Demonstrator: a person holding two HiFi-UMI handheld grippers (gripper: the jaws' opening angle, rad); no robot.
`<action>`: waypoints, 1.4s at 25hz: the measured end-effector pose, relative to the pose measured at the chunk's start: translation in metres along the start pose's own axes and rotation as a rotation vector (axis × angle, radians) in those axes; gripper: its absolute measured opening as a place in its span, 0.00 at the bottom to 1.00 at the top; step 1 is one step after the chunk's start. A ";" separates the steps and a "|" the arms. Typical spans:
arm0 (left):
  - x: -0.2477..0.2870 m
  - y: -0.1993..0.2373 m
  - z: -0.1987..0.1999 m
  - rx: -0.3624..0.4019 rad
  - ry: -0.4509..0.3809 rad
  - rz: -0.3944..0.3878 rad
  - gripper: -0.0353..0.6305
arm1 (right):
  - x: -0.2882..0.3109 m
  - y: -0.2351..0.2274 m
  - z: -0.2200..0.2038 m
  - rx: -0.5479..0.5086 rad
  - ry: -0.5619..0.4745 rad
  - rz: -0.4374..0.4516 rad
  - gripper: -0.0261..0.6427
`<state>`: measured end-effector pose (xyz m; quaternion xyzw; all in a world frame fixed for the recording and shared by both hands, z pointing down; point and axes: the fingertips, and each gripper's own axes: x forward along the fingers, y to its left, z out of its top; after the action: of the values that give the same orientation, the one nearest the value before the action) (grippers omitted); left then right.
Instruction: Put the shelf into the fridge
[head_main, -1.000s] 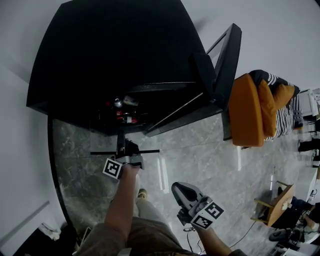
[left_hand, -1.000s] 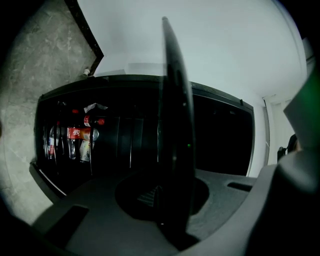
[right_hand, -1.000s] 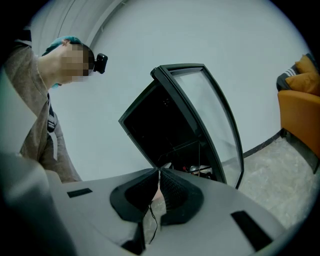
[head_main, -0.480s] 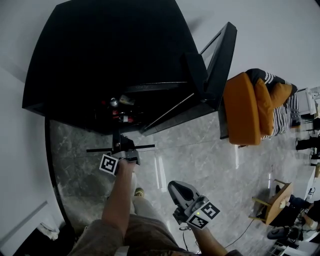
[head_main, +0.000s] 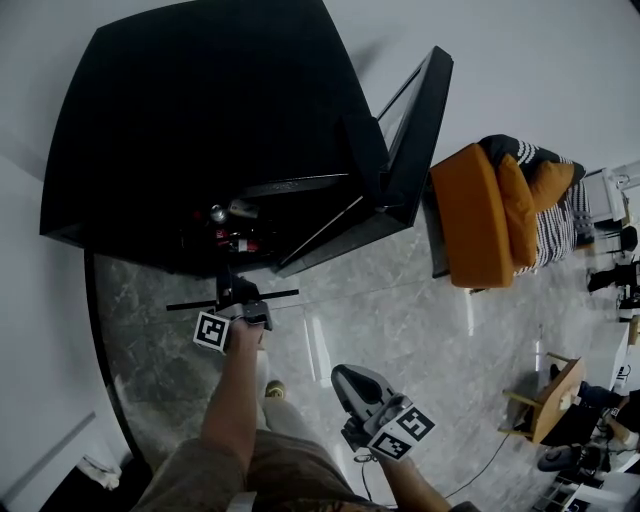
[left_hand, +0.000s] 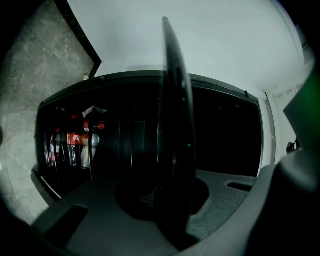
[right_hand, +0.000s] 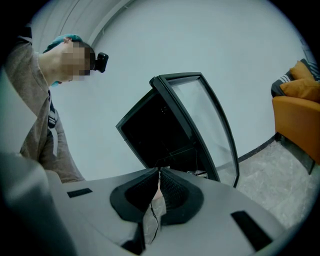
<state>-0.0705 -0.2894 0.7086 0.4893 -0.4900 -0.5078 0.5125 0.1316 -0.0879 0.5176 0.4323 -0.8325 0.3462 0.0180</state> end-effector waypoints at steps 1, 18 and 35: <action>0.002 0.000 0.000 0.002 -0.004 0.003 0.08 | 0.000 0.001 0.000 0.000 -0.001 -0.001 0.08; 0.050 0.005 0.007 0.035 -0.041 0.003 0.08 | 0.004 -0.001 0.003 0.019 -0.007 -0.021 0.08; 0.100 0.005 0.013 0.042 -0.062 0.003 0.08 | 0.011 0.003 0.007 0.033 0.001 -0.025 0.08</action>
<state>-0.0830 -0.3894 0.7148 0.4833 -0.5168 -0.5115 0.4876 0.1244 -0.0993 0.5144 0.4428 -0.8211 0.3599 0.0153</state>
